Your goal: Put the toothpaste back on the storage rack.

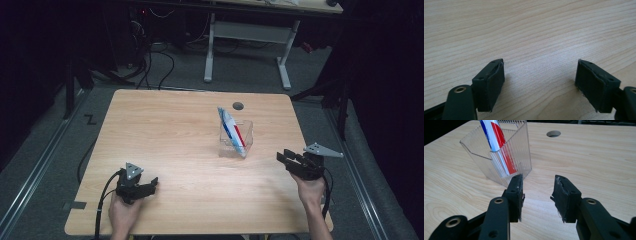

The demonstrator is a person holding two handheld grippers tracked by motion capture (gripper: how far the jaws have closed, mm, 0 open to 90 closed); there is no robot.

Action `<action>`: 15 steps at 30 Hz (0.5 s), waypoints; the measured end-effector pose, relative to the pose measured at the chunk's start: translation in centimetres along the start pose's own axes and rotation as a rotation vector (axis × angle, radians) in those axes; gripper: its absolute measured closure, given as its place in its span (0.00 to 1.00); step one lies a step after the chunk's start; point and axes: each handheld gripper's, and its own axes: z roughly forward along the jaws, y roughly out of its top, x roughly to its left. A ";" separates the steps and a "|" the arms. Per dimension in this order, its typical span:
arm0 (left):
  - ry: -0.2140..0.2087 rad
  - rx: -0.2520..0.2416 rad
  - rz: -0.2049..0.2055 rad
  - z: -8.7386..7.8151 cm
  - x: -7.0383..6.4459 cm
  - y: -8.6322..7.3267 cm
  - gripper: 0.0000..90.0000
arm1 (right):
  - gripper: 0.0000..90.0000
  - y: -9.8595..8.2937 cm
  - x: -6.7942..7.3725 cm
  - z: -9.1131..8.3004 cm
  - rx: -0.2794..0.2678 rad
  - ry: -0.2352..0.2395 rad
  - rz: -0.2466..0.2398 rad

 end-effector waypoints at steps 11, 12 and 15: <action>0.000 0.000 0.000 0.0 0.0 0.0 0.27 | 0.66 -1.6 0.0 0.9 0.029 -0.008 0.005; 0.000 0.000 0.000 0.0 0.0 0.0 0.27 | 0.66 -1.7 0.1 0.9 0.033 -0.007 0.010; 0.000 0.000 0.000 0.0 0.0 0.0 0.27 | 0.66 -1.9 0.2 1.1 0.039 -0.013 -0.001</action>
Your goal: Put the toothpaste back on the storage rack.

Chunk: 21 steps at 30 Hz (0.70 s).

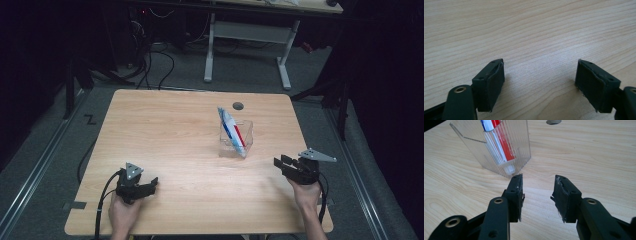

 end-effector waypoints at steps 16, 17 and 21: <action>0.000 0.000 0.000 0.0 0.0 0.0 0.27 | 0.61 -1.1 1.9 2.2 0.084 -0.036 -0.103; 0.000 0.000 0.000 0.0 0.0 0.0 0.27 | 0.61 -1.2 1.8 2.4 0.086 -0.038 -0.105; 0.000 0.000 0.000 0.0 0.0 0.0 0.27 | 0.59 -1.8 1.7 3.1 0.106 -0.047 -0.096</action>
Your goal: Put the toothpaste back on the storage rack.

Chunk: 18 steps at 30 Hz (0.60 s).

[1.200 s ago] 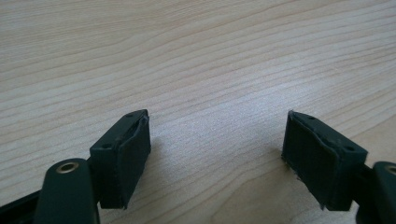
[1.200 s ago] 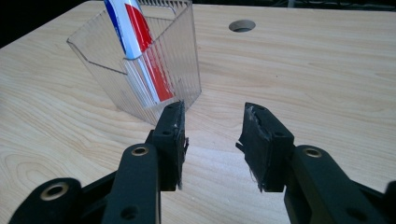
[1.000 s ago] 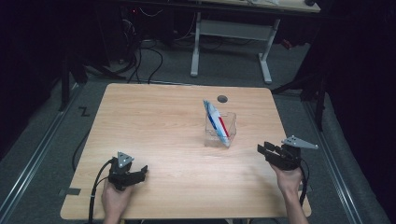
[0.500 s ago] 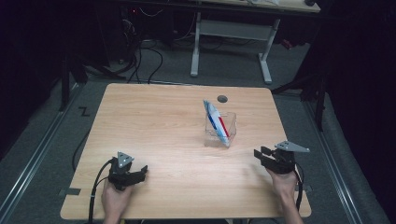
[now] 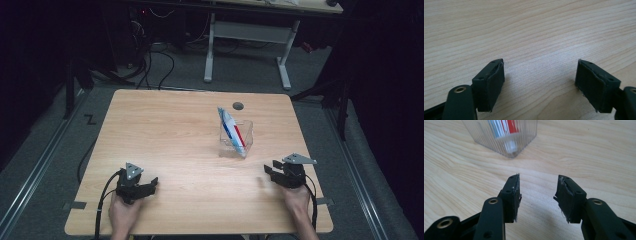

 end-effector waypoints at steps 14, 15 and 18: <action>0.004 0.003 0.003 0.0 -0.1 0.0 0.26 | 0.49 -1.1 0.8 2.4 0.052 -0.013 -0.066; 0.004 0.002 0.003 0.0 -0.1 0.0 0.26 | 0.48 -1.1 0.8 2.4 0.051 -0.012 -0.067; 0.004 0.003 0.003 0.0 -0.1 0.0 0.27 | 0.47 -1.1 0.8 2.4 0.052 -0.018 -0.064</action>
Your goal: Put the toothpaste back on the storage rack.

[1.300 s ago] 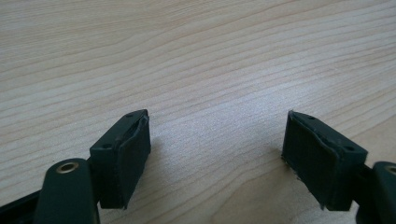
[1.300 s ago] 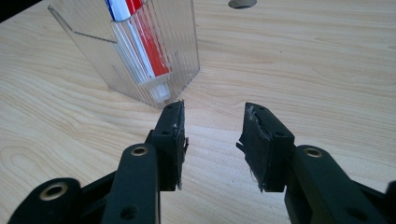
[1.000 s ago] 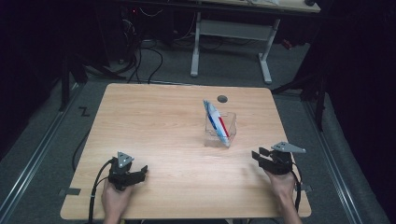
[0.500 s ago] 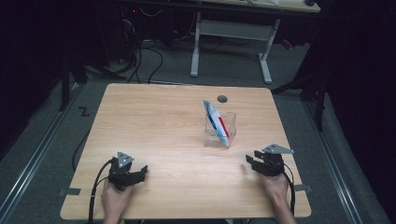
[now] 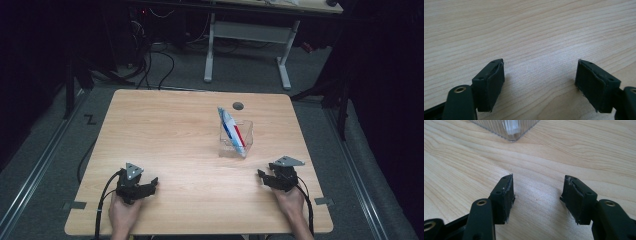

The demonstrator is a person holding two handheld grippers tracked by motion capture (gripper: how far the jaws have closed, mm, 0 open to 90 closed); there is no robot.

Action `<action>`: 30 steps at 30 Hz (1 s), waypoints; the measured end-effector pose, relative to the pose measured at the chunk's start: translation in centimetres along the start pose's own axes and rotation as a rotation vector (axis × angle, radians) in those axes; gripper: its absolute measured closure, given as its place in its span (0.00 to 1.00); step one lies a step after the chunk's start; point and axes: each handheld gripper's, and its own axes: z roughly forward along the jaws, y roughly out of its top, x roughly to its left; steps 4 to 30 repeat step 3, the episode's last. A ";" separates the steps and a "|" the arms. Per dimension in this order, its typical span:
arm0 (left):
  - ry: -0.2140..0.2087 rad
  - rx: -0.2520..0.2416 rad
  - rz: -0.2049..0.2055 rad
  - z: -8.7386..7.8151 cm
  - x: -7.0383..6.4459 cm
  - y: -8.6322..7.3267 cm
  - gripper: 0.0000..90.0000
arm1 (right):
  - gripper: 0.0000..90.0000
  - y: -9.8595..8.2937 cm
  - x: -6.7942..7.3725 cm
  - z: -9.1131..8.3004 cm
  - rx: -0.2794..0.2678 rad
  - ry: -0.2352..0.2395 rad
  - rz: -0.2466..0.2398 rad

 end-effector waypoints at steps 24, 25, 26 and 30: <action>0.003 -0.002 -0.002 0.0 0.0 0.0 0.27 | 0.47 0.0 0.0 0.0 0.000 0.001 0.000; 0.003 -0.002 -0.002 0.0 0.0 0.0 0.27 | 0.47 0.0 0.0 0.0 0.000 0.001 0.000; 0.003 -0.002 -0.002 0.0 0.0 0.0 0.27 | 0.47 0.0 0.0 0.0 0.000 0.001 0.000; 0.003 -0.002 -0.002 0.0 0.0 0.0 0.27 | 0.47 0.0 0.0 0.0 0.000 0.001 0.000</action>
